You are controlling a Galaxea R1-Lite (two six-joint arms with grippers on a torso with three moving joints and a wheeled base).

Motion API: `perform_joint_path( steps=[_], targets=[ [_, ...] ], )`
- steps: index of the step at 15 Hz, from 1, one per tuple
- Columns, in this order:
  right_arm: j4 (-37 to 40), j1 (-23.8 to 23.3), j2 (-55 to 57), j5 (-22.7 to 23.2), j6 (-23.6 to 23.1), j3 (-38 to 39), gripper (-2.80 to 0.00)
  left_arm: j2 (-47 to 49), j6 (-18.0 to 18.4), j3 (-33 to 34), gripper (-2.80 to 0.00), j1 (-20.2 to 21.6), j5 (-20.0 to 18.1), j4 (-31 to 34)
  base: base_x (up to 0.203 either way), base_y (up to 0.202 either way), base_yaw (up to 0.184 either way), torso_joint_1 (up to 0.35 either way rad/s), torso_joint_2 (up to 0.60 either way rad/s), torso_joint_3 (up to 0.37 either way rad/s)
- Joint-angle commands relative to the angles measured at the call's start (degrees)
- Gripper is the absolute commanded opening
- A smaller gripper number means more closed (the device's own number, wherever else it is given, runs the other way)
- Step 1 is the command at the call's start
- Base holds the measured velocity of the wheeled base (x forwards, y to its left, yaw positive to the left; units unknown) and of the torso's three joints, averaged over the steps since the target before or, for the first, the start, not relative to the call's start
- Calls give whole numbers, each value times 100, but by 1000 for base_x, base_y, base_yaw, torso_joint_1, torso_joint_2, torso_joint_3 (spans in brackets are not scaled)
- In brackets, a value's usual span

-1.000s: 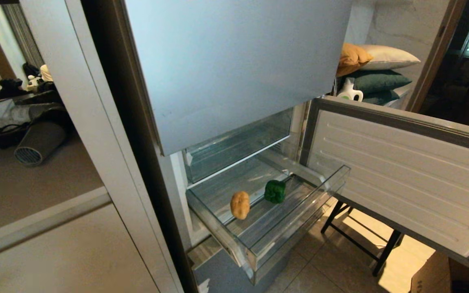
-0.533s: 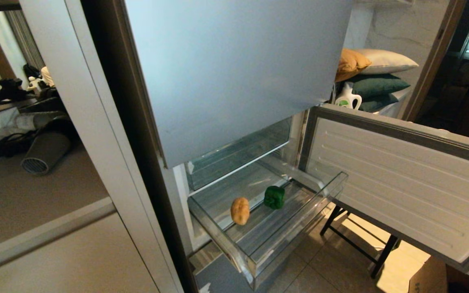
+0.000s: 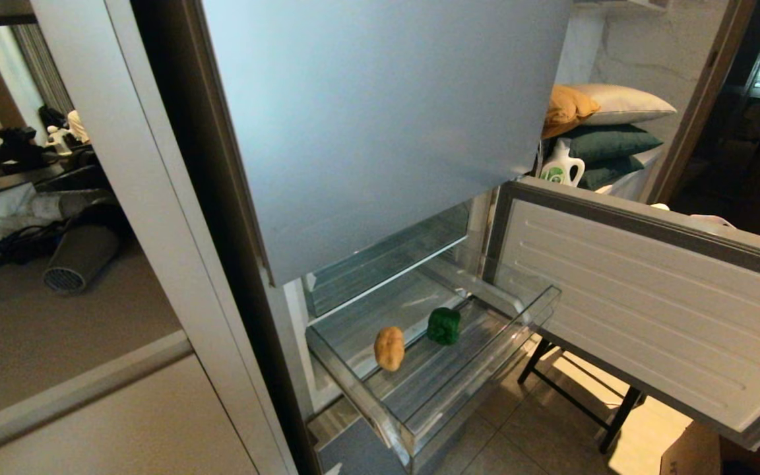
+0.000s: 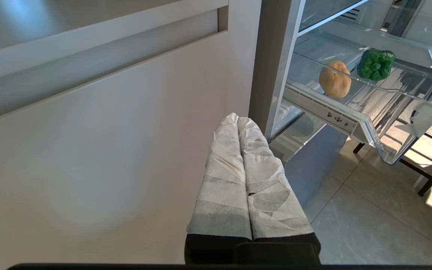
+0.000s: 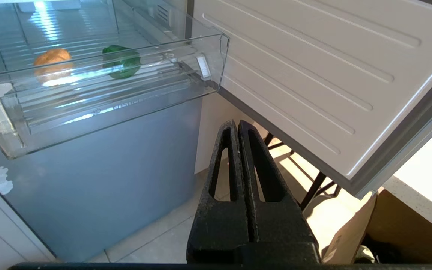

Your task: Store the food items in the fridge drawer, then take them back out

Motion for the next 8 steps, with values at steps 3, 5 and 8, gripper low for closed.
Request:
perform_joint_path(
  steps=[3, 5, 8],
  targets=[
    [2, 2, -2, 1, 27, -9, -280, -2, -2, -9, -280, 1, 2, 1, 0, 0, 0, 14, -47, -21],
    [-6, 2, -2, 29, -9, -9, -280, -2, -2, 0, -280, 1, 2, 1, 0, 0, 0, 0, 0, 0],
    [-6, 2, -2, 20, -17, -9, -280, -2, -2, -9, -280, 1, 2, 1, 0, 0, 0, 0, 0, 0]
  ],
)
